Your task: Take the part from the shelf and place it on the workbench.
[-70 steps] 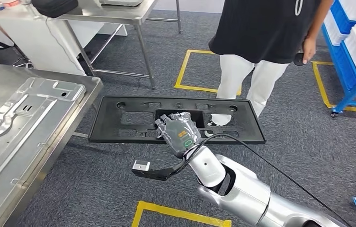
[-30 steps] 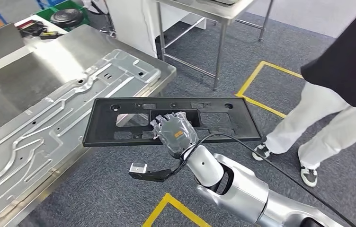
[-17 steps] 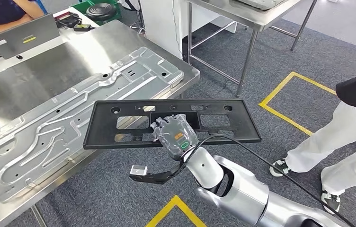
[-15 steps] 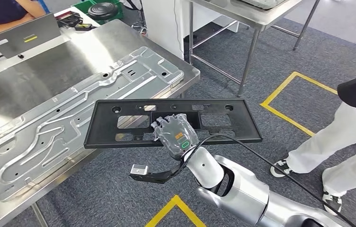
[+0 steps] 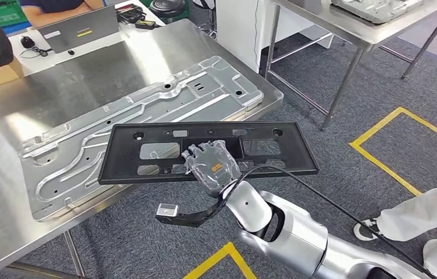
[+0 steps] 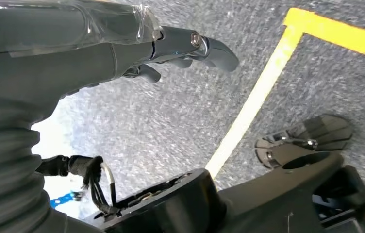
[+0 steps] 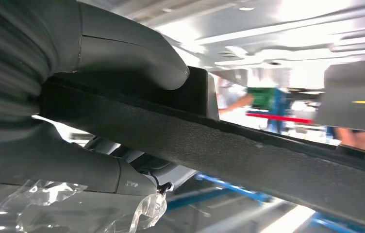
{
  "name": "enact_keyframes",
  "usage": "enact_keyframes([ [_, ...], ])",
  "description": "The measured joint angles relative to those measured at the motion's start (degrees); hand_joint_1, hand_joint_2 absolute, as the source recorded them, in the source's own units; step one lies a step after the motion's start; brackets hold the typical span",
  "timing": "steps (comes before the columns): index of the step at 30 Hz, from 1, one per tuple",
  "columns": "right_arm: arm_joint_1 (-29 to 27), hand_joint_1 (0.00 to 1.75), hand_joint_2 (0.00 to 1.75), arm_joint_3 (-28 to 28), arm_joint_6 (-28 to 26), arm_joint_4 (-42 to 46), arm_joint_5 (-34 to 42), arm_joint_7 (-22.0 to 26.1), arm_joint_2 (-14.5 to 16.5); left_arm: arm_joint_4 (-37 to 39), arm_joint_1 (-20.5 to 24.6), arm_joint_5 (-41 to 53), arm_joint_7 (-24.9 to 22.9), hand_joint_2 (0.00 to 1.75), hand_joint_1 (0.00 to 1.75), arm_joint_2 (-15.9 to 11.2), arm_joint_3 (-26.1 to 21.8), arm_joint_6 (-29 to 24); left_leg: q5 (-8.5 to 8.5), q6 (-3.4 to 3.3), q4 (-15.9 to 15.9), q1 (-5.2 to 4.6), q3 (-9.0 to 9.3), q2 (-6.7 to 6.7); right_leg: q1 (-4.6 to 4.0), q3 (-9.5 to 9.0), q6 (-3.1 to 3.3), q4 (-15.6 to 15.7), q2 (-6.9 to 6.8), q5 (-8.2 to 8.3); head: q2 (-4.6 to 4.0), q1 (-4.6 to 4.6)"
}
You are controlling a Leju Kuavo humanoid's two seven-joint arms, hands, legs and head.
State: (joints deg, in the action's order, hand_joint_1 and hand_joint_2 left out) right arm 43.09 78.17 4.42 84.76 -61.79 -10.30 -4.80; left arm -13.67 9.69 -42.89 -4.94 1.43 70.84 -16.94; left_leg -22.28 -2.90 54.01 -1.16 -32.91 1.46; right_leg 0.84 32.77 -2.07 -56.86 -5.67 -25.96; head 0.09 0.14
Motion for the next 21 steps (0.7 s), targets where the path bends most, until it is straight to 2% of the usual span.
enact_keyframes([
  [1,0.03,1.75,1.75,-0.01,0.0,0.04,-0.01,0.02,0.01,0.0,0.03,0.01,0.01,1.75,0.0,0.03,0.0,0.0,0.14,-0.28,-0.32,0.27,0.52,-0.63,0.01,0.57,-0.19,-1.84,1.17,-1.11,0.0,0.02],
  [2,0.02,1.75,1.75,0.02,0.01,0.07,0.0,0.04,-0.01,0.0,0.07,0.01,0.01,1.75,0.0,0.07,0.0,0.0,0.2,-0.51,-0.5,0.5,0.96,-1.25,0.08,1.96,-0.28,-5.04,2.74,-2.69,0.0,0.06],
  [3,-0.01,1.75,1.75,0.08,0.04,0.08,0.01,0.06,-0.05,0.01,0.11,0.01,0.01,1.75,0.0,0.1,0.0,0.01,0.13,-0.71,-0.51,0.53,1.13,-1.91,0.07,4.07,-0.31,-9.29,4.19,-4.45,0.0,0.09],
  [4,-0.1,1.75,1.75,0.13,0.09,0.07,0.04,0.07,-0.11,0.01,0.1,-0.01,0.0,1.75,0.0,0.11,0.0,0.01,0.05,-0.83,-0.49,0.54,1.24,-2.57,0.1,6.32,-0.38,-13.3,4.98,-5.77,0.0,0.12],
  [5,-0.21,1.75,1.75,0.17,0.13,0.05,0.1,0.08,-0.19,0.01,0.06,0.0,0.01,1.75,0.0,0.12,0.0,0.02,-0.03,-0.9,-0.47,0.55,1.31,-3.36,0.11,8.07,-0.46,-15.89,5.35,-6.19,0.0,0.12],
  [6,-0.3,1.75,1.75,0.19,0.16,0.03,0.18,0.08,-0.26,0.01,0.03,0.01,0.01,1.75,0.0,0.13,0.0,0.02,-0.09,-0.91,-0.43,0.56,1.37,-4.17,0.13,8.8,-0.51,-16.29,5.5,-5.49,0.0,0.13],
  [7,-0.35,1.75,1.75,0.19,0.18,0.02,0.25,0.08,-0.31,0.01,0.02,0.02,0.02,1.75,0.0,0.13,0.0,0.02,-0.18,-0.83,-0.38,0.59,1.47,-4.97,0.17,8.31,-0.51,-14.26,5.64,-3.7,0.0,0.13],
  [8,-0.36,1.75,1.75,0.19,0.18,0.02,0.3,0.09,-0.32,0.01,0.04,0.04,0.02,1.75,0.0,0.14,0.0,0.02,-0.33,-0.68,-0.27,0.66,1.61,-5.8,0.26,6.74,-0.5,-10.26,6.1,-1.2,0.0,0.13],
  [10,-0.34,1.75,1.75,0.2,0.18,0.02,0.31,0.13,-0.31,0.01,0.13,0.04,0.01,1.75,0.0,0.16,0.0,0.02,-0.85,-0.14,0.2,0.65,1.63,-7.27,0.53,3.11,-0.43,-2.15,8.17,2.35,0.0,0.13],
  [11,-0.35,1.75,1.75,0.21,0.19,0.02,0.31,0.15,-0.31,0.01,0.17,0.04,-0.02,1.75,0.0,0.17,0.0,0.02,-1.09,0.14,0.4,0.67,1.51,-7.85,0.56,2.04,-0.33,0.15,8.9,3.0,0.0,0.12],
  [12,-0.35,1.75,1.75,0.21,0.19,0.02,0.31,0.16,-0.3,0.01,0.16,0.03,-0.08,1.75,0.0,0.17,0.0,0.02,-1.26,0.41,0.5,0.73,1.31,-8.34,0.47,1.65,-0.13,0.95,9.16,2.9,0.0,0.12],
  [14,-0.33,1.75,1.75,0.21,0.2,0.02,0.34,0.16,-0.21,0.01,0.09,0.03,-0.19,1.75,0.0,0.15,0.0,0.02,-1.48,0.88,0.54,1.01,1.03,-8.91,0.31,1.58,0.47,1.09,8.05,2.76,0.0,0.11],
  [15,-0.29,1.75,1.75,0.21,0.19,0.02,0.36,0.16,-0.14,0.01,0.04,0.04,-0.23,1.75,0.0,0.15,0.0,0.01,-1.89,1.2,1.14,1.06,0.68,-8.3,0.36,1.5,0.79,1.17,7.54,2.73,0.0,0.06],
  [16,-0.25,1.75,1.75,0.21,0.19,0.02,0.38,0.16,-0.05,0.01,0.06,0.05,-0.25,1.75,0.0,0.15,0.0,0.01,-2.77,1.54,2.68,1.06,-0.08,-7.13,0.45,1.41,1.08,1.26,7.0,2.69,0.0,-0.07],
  [18,-0.26,1.75,1.75,0.21,0.19,0.02,0.46,0.16,-0.01,0.01,0.34,0.05,-0.25,1.75,0.0,0.15,-0.01,-0.04,-6.1,2.34,9.76,1.11,-3.57,-3.96,0.44,1.18,1.5,1.31,5.78,2.44,0.0,-0.32],
  [20,-0.33,1.75,1.75,0.22,0.2,0.01,0.53,0.16,-0.04,0.01,0.83,0.02,-0.24,1.75,0.0,0.14,-0.04,-0.1,-8.83,2.85,17.49,1.31,-7.55,-2.45,0.38,0.92,1.6,1.29,4.4,2.07,0.0,-0.41],
  [21,-0.37,1.75,1.75,0.23,0.2,0.0,0.55,0.16,-0.06,0.01,0.98,0.01,-0.25,1.75,0.0,0.13,-0.07,-0.12,-8.73,2.97,18.9,1.39,-8.41,-2.18,0.39,0.71,1.54,1.29,3.72,1.85,0.0,-0.42],
])
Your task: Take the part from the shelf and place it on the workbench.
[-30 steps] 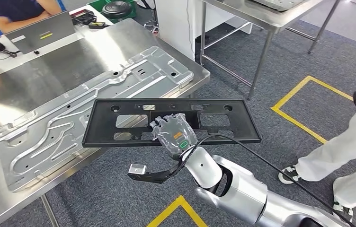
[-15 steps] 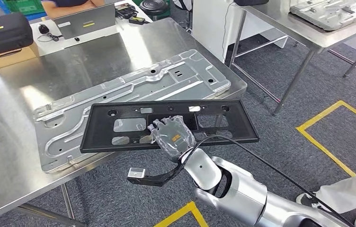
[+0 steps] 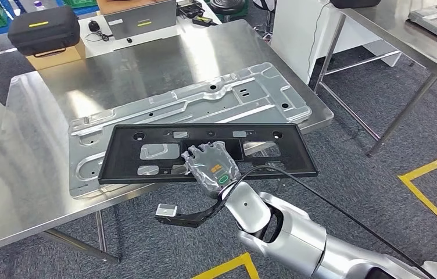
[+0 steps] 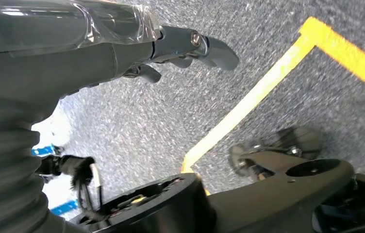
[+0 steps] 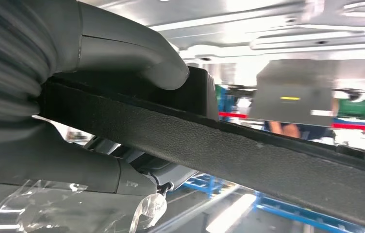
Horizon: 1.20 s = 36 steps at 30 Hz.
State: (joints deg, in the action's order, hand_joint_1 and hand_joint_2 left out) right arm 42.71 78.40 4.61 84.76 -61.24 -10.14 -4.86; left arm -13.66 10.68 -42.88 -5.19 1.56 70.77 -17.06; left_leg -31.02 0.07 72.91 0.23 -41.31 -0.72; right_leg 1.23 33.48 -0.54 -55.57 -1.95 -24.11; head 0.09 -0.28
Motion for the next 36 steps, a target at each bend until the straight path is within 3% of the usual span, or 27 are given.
enact_keyframes([
  [1,-0.02,1.75,1.75,0.01,0.0,0.0,0.01,0.04,0.0,0.0,0.03,0.0,-0.01,1.75,0.0,-0.01,-0.02,-0.05,1.09,0.04,-0.76,0.07,0.23,0.18,0.02,-0.29,-0.08,0.0,-0.59,-0.24,0.0,-0.01],
  [2,-0.03,1.75,1.75,0.02,0.0,0.0,0.01,0.07,0.01,0.0,-0.06,0.02,-0.03,1.75,0.0,-0.01,-0.02,-0.15,3.25,0.0,-3.96,0.11,1.68,0.54,0.04,-0.74,-0.2,0.0,-1.22,-0.54,0.0,-0.01],
  [4,0.02,1.75,1.75,0.02,0.0,0.0,0.02,0.11,0.04,0.01,-0.52,0.07,-0.09,1.75,0.0,-0.01,-0.02,-0.39,7.35,-0.45,-12.81,-0.29,5.79,2.78,-0.09,-1.63,-0.58,0.08,-2.21,-1.09,0.0,0.01],
  [5,0.05,1.75,1.75,0.01,0.0,0.0,0.02,0.1,0.04,0.01,-0.75,0.09,-0.11,1.75,0.0,-0.01,-0.02,-0.5,8.45,-0.88,-16.17,-0.67,7.33,3.97,-0.22,-1.89,-0.82,0.15,-2.68,-1.26,0.0,0.01],
  [7,0.07,1.75,1.75,0.02,0.0,0.0,0.04,0.08,0.03,0.02,-1.05,0.09,-0.11,1.75,0.0,-0.03,-0.02,-0.63,8.37,-1.66,-18.0,-1.39,8.0,4.92,-0.55,-2.04,-1.3,0.34,-3.73,-1.43,0.0,0.08],
  [9,0.08,1.75,1.75,0.0,-0.01,0.01,0.08,0.08,0.05,0.02,-1.17,0.07,-0.08,1.75,0.0,-0.03,-0.02,-0.67,8.47,-2.31,-18.38,-1.23,8.05,3.53,-0.52,-2.25,-1.86,0.24,-4.21,-1.85,0.0,0.16],
  [11,0.12,1.75,1.75,-0.02,-0.02,0.03,0.08,0.1,0.08,0.02,-1.07,0.05,-0.04,1.75,0.0,-0.01,-0.02,-0.65,8.58,-3.11,-18.67,-0.86,8.4,2.15,-0.32,-1.05,-2.24,-2.83,-1.83,-3.72,0.0,0.19],
  [13,0.02,1.75,1.75,-0.01,-0.01,0.02,0.09,0.1,0.01,0.02,-1.02,0.03,-0.01,1.75,0.0,0.01,-0.02,-0.64,8.51,-3.71,-18.73,-0.7,8.67,0.9,-0.24,2.91,-2.35,-10.59,0.96,-7.15,0.0,0.25],
  [14,-0.09,1.75,1.75,0.0,-0.01,-0.01,0.1,0.09,-0.07,0.02,-1.03,0.03,-0.01,1.75,0.0,0.01,-0.02,-0.64,8.47,-3.86,-18.73,-0.72,8.76,0.14,-0.25,5.25,-2.39,-14.69,1.43,-8.45,0.0,0.28],
  [15,-0.21,1.75,1.75,0.01,0.0,-0.04,0.14,0.09,-0.17,0.02,-1.06,0.02,0.0,1.75,0.0,0.02,-0.02,-0.64,8.4,-3.93,-18.72,-0.74,8.87,-0.6,-0.28,6.97,-2.4,-17.28,1.61,-8.76,0.0,0.29],
  [16,-0.31,1.75,1.75,0.01,0.0,-0.07,0.25,0.11,-0.27,0.02,-1.07,0.01,0.01,1.75,0.0,0.02,-0.02,-0.64,8.34,-3.96,-18.71,-0.76,9.04,-1.31,-0.28,7.63,-2.34,-17.62,1.68,-7.86,0.0,0.3],
  [17,-0.37,1.75,1.75,0.02,0.01,-0.09,0.42,0.17,-0.32,0.02,-1.05,0.01,0.01,1.75,0.0,0.02,-0.02,-0.64,8.22,-3.93,-18.7,-0.76,9.3,-1.96,-0.28,7.05,-2.22,-15.43,1.72,-5.83,0.0,0.3],
  [19,-0.35,1.75,1.75,0.03,0.04,-0.09,0.92,0.34,-0.35,0.02,-1.07,0.03,0.01,1.75,0.0,0.04,-0.02,-0.63,7.81,-3.66,-18.61,-0.81,9.87,-2.92,-0.29,3.56,-1.86,-6.89,2.11,-0.96,0.0,0.37],
  [21,-0.27,1.75,1.75,0.03,0.12,-0.09,1.2,0.48,-0.34,0.02,-1.09,0.04,-0.01,1.75,0.0,0.06,-0.02,-0.63,7.38,-3.17,-18.48,-0.96,9.99,-3.45,-0.32,1.05,-1.54,-0.93,2.61,1.16,0.0,0.46],
  [23,-0.24,1.75,1.75,0.03,0.19,-0.09,1.24,0.52,-0.32,0.02,-1.12,0.03,-0.02,1.75,0.0,0.05,-0.02,-0.63,7.14,-2.65,-18.52,-0.95,9.82,-3.58,-0.45,0.66,-1.16,0.17,2.73,1.02,0.0,0.47],
  [25,-0.21,1.75,1.75,0.02,0.22,-0.08,1.25,0.52,-0.22,0.03,-1.19,0.02,-0.08,1.75,0.0,-0.03,-0.02,-0.64,6.48,-2.0,-17.74,-0.8,9.53,-2.81,-0.33,0.58,-0.65,0.35,2.61,1.05,0.0,0.41],
  [27,-0.2,1.75,1.75,0.01,0.22,-0.08,1.24,0.52,-0.08,0.04,-1.07,-0.02,-0.19,1.75,0.0,-0.09,-0.03,-0.69,3.72,-1.1,-12.71,-0.55,7.27,-1.26,-0.09,0.43,-0.2,0.47,2.38,1.02,0.0,0.19],
  [29,-0.28,1.75,1.75,0.03,0.24,-0.1,1.24,0.52,-0.02,0.04,-0.64,-0.14,-0.25,1.75,0.0,-0.07,-0.07,-0.73,0.19,-0.35,-4.58,-0.23,3.27,-0.25,-0.08,0.37,0.01,0.45,2.01,0.87,0.0,0.04],
  [30,-0.34,1.75,1.75,0.04,0.25,-0.1,1.24,0.52,-0.02,0.04,-0.41,-0.21,-0.31,1.75,0.0,-0.07,-0.1,-0.74,-0.55,-0.14,-1.73,-0.1,1.8,-0.04,-0.07,0.32,0.01,0.44,1.82,0.79,0.0,0.05],
  [31,-0.41,1.75,1.75,0.04,0.26,-0.11,1.24,0.52,-0.02,0.04,-0.26,-0.27,-0.4,1.75,0.0,-0.07,-0.13,-0.73,-0.24,-0.02,-0.88,0.01,1.29,0.11,-0.05,0.22,-0.03,0.43,1.68,0.7,0.0,0.04],
  [32,-0.46,1.75,1.75,0.05,0.26,-0.11,1.24,0.55,-0.01,0.04,-0.24,-0.32,-0.55,1.75,0.0,-0.07,-0.16,-0.72,1.22,0.03,-2.45,0.11,1.96,0.25,-0.02,0.03,-0.12,0.43,1.59,0.57,0.0,0.04],
  [34,-0.47,1.75,1.75,0.05,0.26,-0.11,1.25,0.59,0.01,0.04,-0.61,-0.52,-0.84,1.75,0.0,-0.07,-0.17,-0.62,5.59,-0.19,-10.84,0.19,5.81,0.58,0.03,-0.47,-0.41,0.47,1.56,0.29,0.0,0.04],
  [36,-0.37,1.75,1.75,0.05,0.26,-0.11,1.27,0.61,0.03,0.04,-1.03,-1.05,-0.97,1.75,0.0,-0.07,-0.22,-0.26,7.88,-0.81,-17.37,-0.14,8.55,0.9,-0.14,-0.52,-0.87,0.49,1.53,0.19,0.0,0.05],
])
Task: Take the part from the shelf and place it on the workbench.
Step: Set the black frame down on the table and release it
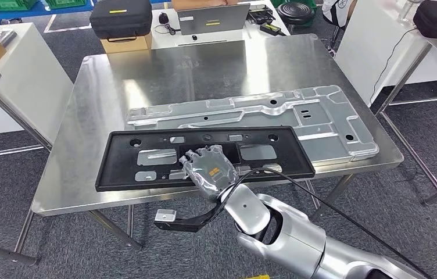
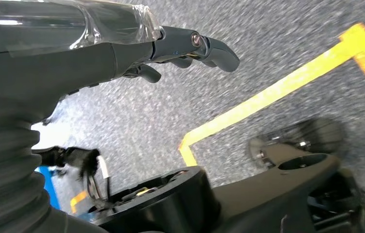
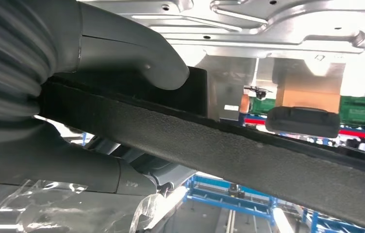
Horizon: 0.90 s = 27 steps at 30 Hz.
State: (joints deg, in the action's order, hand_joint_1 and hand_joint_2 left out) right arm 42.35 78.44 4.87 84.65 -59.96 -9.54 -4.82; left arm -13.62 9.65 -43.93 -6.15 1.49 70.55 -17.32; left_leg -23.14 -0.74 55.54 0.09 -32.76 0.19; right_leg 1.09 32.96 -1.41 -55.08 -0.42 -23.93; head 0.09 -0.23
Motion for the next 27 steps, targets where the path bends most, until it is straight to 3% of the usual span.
enact_keyframes([
  [1,0.03,1.75,1.75,0.0,0.01,0.0,0.02,0.0,-0.01,0.0,-0.1,-0.24,-0.02,1.75,0.0,0.01,-0.05,0.25,0.1,-0.17,-1.02,-0.08,0.27,0.05,-0.2,0.16,0.07,-0.11,-0.04,-0.07,0.0,0.02],
  [5,0.1,1.75,1.75,0.05,0.02,0.0,0.1,0.11,-0.02,0.0,-0.15,-0.38,-0.03,1.75,0.0,0.02,-0.35,0.75,0.36,-0.32,-1.33,-0.11,0.14,-0.46,-0.54,0.23,1.33,-0.01,-0.44,0.14,0.0,0.07],
  [14,0.15,1.75,1.75,0.2,0.02,0.0,0.14,0.2,0.01,0.0,-0.12,-0.01,-0.03,1.75,0.0,0.02,-0.67,0.84,0.33,-0.89,-1.28,-0.24,0.11,-0.54,-0.44,-0.14,-0.35,0.76,-0.51,0.55,0.0,0.07],
  [27,0.15,1.75,1.75,0.44,0.02,-0.01,0.3,0.2,0.09,0.0,-0.09,0.02,-0.05,1.75,0.0,0.02,-0.67,0.83,0.42,-0.84,-1.31,0.06,0.13,-0.52,-0.64,-0.07,-0.46,0.78,-0.54,0.62,0.0,0.05],
])
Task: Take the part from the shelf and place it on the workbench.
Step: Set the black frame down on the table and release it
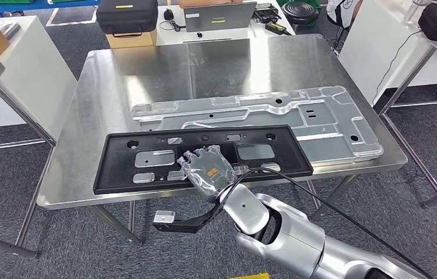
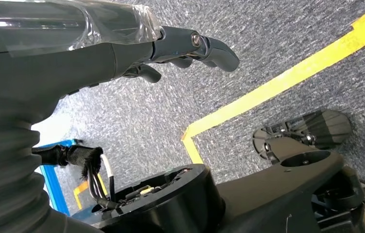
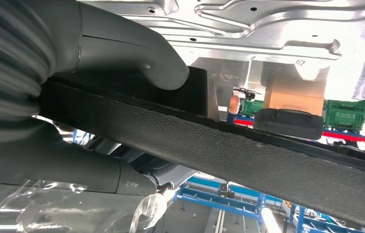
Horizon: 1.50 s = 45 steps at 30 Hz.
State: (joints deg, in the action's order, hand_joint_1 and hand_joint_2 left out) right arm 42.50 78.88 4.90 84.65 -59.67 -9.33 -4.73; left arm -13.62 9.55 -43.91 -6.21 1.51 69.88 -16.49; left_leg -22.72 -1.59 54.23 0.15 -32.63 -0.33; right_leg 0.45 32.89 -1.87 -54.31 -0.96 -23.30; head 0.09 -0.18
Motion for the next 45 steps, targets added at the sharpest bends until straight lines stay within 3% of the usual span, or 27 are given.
enact_keyframes([
  [5,0.05,1.75,1.75,0.05,-0.01,0.0,0.0,0.0,0.28,0.0,0.02,0.02,0.0,1.75,0.0,-0.02,-0.01,-0.23,-0.18,-0.58,-0.18,-0.18,0.02,0.01,0.18,-0.11,-0.36,0.22,-0.09,0.0,0.0,-0.02],
  [7,0.17,1.75,1.75,0.03,-0.02,0.01,-0.01,0.03,0.45,0.0,0.03,0.0,0.0,1.75,0.0,0.01,-0.02,-0.21,0.18,-1.02,-1.06,0.21,0.71,0.01,0.19,0.14,-0.68,-0.86,0.13,-0.82,0.0,-0.02],
  [9,0.31,1.75,1.75,0.03,-0.03,0.0,-0.01,0.09,0.5,0.0,0.03,0.01,0.0,1.75,0.0,0.03,-0.02,-0.18,0.47,-1.36,-1.72,0.69,1.43,-0.01,0.27,2.54,-0.96,-6.36,0.57,-3.73,0.0,0.01],
  [11,0.3,1.75,1.75,0.1,-0.02,-0.1,-0.01,0.13,0.46,0.0,-0.02,0.02,0.0,1.75,0.0,0.03,-0.02,-0.16,0.36,-1.4,-1.74,0.84,1.58,-0.11,0.52,6.71,-1.32,-14.35,0.78,-6.93,0.0,0.03],
  [12,0.24,1.75,1.75,0.16,-0.02,-0.18,0.0,0.14,0.43,0.0,-0.06,0.02,-0.01,1.75,0.0,0.03,-0.02,-0.16,0.25,-1.28,-1.72,0.95,1.65,-0.21,0.73,8.16,-1.54,-16.69,0.79,-7.34,0.0,0.03],
  [13,0.19,1.75,1.75,0.22,-0.02,-0.26,0.0,0.14,0.41,0.0,-0.09,0.02,-0.01,1.75,0.0,0.03,-0.02,-0.15,0.09,-1.05,-1.66,1.13,1.75,-0.35,0.95,8.57,-1.78,-16.84,0.78,-6.63,0.0,0.03],
  [14,0.18,1.75,1.75,0.27,-0.02,-0.31,0.0,0.15,0.4,0.0,-0.1,0.02,-0.02,1.75,0.0,0.03,-0.02,-0.15,-0.16,-0.68,-1.55,1.4,1.94,-0.5,1.22,7.67,-2.07,-14.43,0.78,-4.77,0.0,0.03],
  [15,0.19,1.75,1.75,0.31,-0.02,-0.32,0.0,0.16,0.4,0.0,-0.09,0.02,-0.03,1.75,0.0,0.03,-0.02,-0.14,-0.49,-0.19,-1.33,1.7,2.14,-0.65,1.53,5.76,-2.44,-10.23,0.78,-2.37,0.0,0.04],
  [16,0.21,1.75,1.75,0.34,-0.02,-0.34,0.0,0.16,0.4,0.02,-0.09,0.02,-0.05,1.75,0.0,-0.03,-0.02,-0.15,-0.89,0.39,-1.06,1.85,2.23,-0.79,1.75,3.77,-2.87,-6.09,0.95,-0.66,0.0,0.14],
  [17,0.22,1.75,1.75,0.38,-0.03,-0.35,0.0,0.19,0.44,0.03,-0.05,0.02,-0.08,1.75,0.0,-0.07,-0.02,-0.16,-1.25,0.95,-0.76,1.91,2.23,-0.9,1.88,2.27,-2.9,-2.9,1.19,0.48,0.0,0.29],
  [19,0.19,1.75,1.75,0.45,-0.04,-0.43,0.03,0.21,0.49,0.07,-0.04,0.02,-0.13,1.75,0.0,-0.16,-0.03,-0.18,-1.55,1.74,-0.7,1.81,2.09,-1.01,1.76,1.55,-2.2,-1.07,1.62,0.36,0.0,0.56],
  [22,0.21,1.75,1.75,0.47,-0.06,-0.47,0.09,0.22,0.61,0.07,-0.02,0.01,-0.13,1.75,0.0,-0.15,-0.04,-0.2,-2.09,2.26,-0.34,2.14,2.01,-0.84,1.56,1.49,-0.42,-1.12,1.59,0.12,0.0,0.57],
  [24,0.29,1.75,1.75,0.46,-0.09,-0.48,0.13,0.24,0.74,0.07,0.12,-0.01,-0.08,1.75,0.0,-0.15,-0.07,-0.22,-4.53,2.34,4.92,2.04,-0.46,-0.5,1.52,1.12,0.34,-1.03,1.49,-0.1,0.0,0.59],
  [26,0.3,1.75,1.75,0.46,-0.11,-0.55,0.16,0.27,0.78,0.07,0.55,-0.04,0.01,1.75,0.0,-0.17,-0.15,-0.25,-7.67,2.2,13.85,1.6,-5.16,-0.34,1.23,0.86,0.81,-1.03,1.34,-0.39,0.0,0.66],
  [27,0.27,1.75,1.75,0.47,-0.11,-0.62,0.17,0.3,0.78,0.07,0.81,-0.05,0.04,1.75,0.0,-0.18,-0.2,-0.25,-8.32,2.03,17.06,1.38,-7.06,-0.32,1.03,0.68,0.99,-1.03,1.27,-0.56,0.0,0.72],
  [28,0.24,1.75,1.75,0.48,-0.11,-0.7,0.17,0.32,0.78,0.07,0.99,-0.04,0.03,1.75,0.0,-0.19,-0.23,-0.24,-7.89,1.76,18.14,1.17,-7.94,-0.31,0.82,0.42,1.14,-1.03,1.24,-0.76,0.0,0.79],
  [29,0.23,1.75,1.75,0.48,-0.11,-0.76,0.17,0.37,0.79,0.07,1.04,-0.03,0.01,1.75,0.0,-0.2,-0.26,-0.23,-6.31,1.37,16.71,0.94,-7.59,-0.3,0.61,0.04,1.23,-1.03,1.27,-1.0,0.0,0.84],
  [31,0.25,1.75,1.75,0.48,-0.17,-0.83,0.17,0.46,0.84,0.07,0.77,0.0,-0.08,1.75,0.0,-0.2,-0.26,-0.23,-1.6,0.31,8.59,0.4,-4.34,-0.22,0.37,-0.85,1.25,-0.98,1.38,-1.54,0.0,0.88],
  [33,0.32,1.75,1.75,0.48,-0.28,-0.85,0.17,0.49,0.86,0.07,0.41,0.0,-0.15,1.75,0.0,-0.18,-0.26,-0.22,0.66,-0.35,1.86,-0.11,-1.42,-0.04,0.05,-1.19,1.0,-0.98,1.53,-2.01,0.0,0.91],
  [36,0.37,1.75,1.75,0.48,-0.37,-0.9,0.16,0.48,0.85,0.07,0.2,-0.01,-0.09,1.75,0.0,-0.16,-0.27,-0.21,0.24,-0.46,0.2,-0.27,-0.66,-0.08,-0.04,-1.06,0.33,-0.89,1.44,-2.36,0.0,0.97],
  [38,0.39,1.75,1.75,0.47,-0.42,-0.91,0.15,0.53,0.89,0.07,0.17,0.02,-0.08,1.75,0.0,-0.14,-0.27,-0.23,0.2,-0.87,-0.22,-0.02,-0.12,-0.2,0.04,-0.42,-0.3,-2.79,1.31,-3.46,0.0,1.03],
  [40,0.38,1.75,1.75,0.48,-0.46,-0.94,0.14,0.54,0.89,0.07,0.12,0.04,-0.09,1.75,0.0,-0.13,-0.27,-0.22,-0.04,-1.33,-0.43,0.17,0.5,-0.21,0.11,2.71,-0.77,-9.28,1.28,-6.33,0.0,1.13],
  [42,0.26,1.75,1.75,0.51,-0.48,-1.11,0.15,0.52,0.83,0.07,0.03,0.04,-0.09,1.75,0.0,-0.11,-0.27,-0.22,-0.45,-1.57,-0.42,0.21,0.92,-0.21,0.21,7.34,-1.07,-17.13,1.28,-8.81,0.0,1.2],
  [43,0.18,1.75,1.75,0.53,-0.48,-1.23,0.15,0.52,0.79,0.07,-0.02,0.04,-0.09,1.75,0.0,-0.11,-0.27,-0.22,-0.67,-1.54,-0.41,0.26,1.16,-0.25,0.24,8.76,-1.17,-18.86,1.28,-8.68,0.0,1.23],
  [44,0.14,1.75,1.75,0.54,-0.48,-1.34,0.15,0.52,0.78,0.07,-0.04,0.04,-0.1,1.75,0.0,-0.11,-0.27,-0.22,-0.94,-1.43,-0.4,0.34,1.5,-0.34,0.27,8.93,-1.22,-18.07,1.27,-7.26,0.0,1.25],
  [45,0.14,1.75,1.75,0.55,-0.48,-1.4,0.15,0.52,0.78,0.07,-0.06,0.04,-0.12,1.75,0.0,-0.11,-0.27,-0.22,-1.25,-1.24,-0.39,0.45,1.92,-0.44,0.33,7.8,-1.24,-14.83,1.26,-4.9,0.0,1.26],
])
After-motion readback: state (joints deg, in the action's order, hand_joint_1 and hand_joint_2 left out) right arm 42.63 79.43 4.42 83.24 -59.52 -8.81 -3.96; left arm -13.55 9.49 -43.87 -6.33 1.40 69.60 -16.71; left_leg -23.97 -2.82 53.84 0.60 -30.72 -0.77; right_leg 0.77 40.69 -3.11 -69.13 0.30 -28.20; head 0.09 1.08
